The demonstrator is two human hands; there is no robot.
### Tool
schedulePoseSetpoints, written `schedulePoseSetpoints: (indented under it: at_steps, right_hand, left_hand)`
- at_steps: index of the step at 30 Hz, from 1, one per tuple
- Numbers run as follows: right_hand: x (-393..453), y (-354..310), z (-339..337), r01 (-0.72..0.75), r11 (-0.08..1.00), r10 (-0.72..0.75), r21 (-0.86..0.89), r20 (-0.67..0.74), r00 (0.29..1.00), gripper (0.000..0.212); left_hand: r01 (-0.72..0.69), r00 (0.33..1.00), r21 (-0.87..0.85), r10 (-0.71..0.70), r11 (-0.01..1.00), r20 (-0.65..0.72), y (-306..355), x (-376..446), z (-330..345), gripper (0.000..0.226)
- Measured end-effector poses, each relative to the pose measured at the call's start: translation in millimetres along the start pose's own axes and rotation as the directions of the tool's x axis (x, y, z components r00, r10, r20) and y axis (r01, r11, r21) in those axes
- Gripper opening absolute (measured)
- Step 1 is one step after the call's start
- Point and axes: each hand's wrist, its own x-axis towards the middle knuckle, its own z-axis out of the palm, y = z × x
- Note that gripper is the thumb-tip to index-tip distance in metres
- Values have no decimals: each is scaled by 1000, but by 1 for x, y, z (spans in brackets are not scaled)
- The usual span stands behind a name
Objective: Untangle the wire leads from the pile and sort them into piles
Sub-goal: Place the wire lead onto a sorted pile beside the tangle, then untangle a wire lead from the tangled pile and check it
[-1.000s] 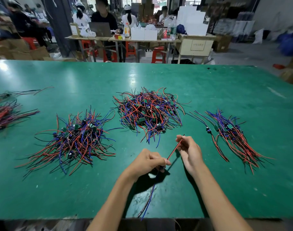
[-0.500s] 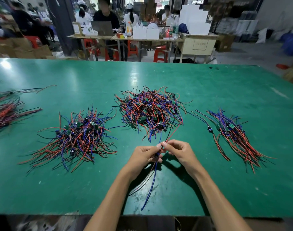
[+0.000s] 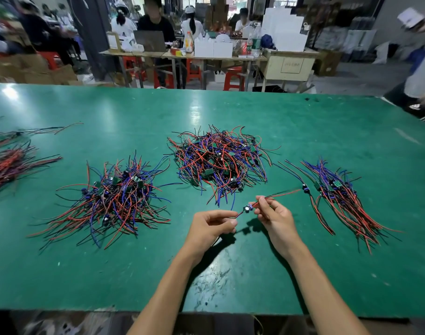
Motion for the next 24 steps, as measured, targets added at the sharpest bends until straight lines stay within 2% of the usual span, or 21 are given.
schedulePoseSetpoints:
  at_steps: [4,8,10,12,14,17,24]
  right_hand:
    - [-1,-1,3,12,1000,-12,11,-17,1000,17]
    - [-2,0,6,52,999,-53,-17,-57,997,6]
    - [-3,1,6,83,996,-86,-37,-78,993,9]
    - [-4,2,7,110,991,-117,-75,-96,988,12]
    - [-5,3,10,126,988,-135,-87,-108,985,15]
    - [-7,2,13,137,987,-147,-85,-121,982,25]
    - [-8,2,12,122,989,-131,-79,-122,984,34]
  left_hand:
    - [1,999,53,2,999,-52,-1,1,6,12]
    - [-34,992,283,67,959,-109,-4,3,6,8]
    - [-70,980,460,148,885,-136,-5,3,7,6]
    - [-81,956,657,245,750,-161,-6,0,10,10]
    - [-79,921,783,347,617,-180,-9,-4,12,17]
    - [-99,882,833,436,544,-180,-16,-7,13,23]
    - [-112,874,816,447,567,-191,-19,-6,15,26]
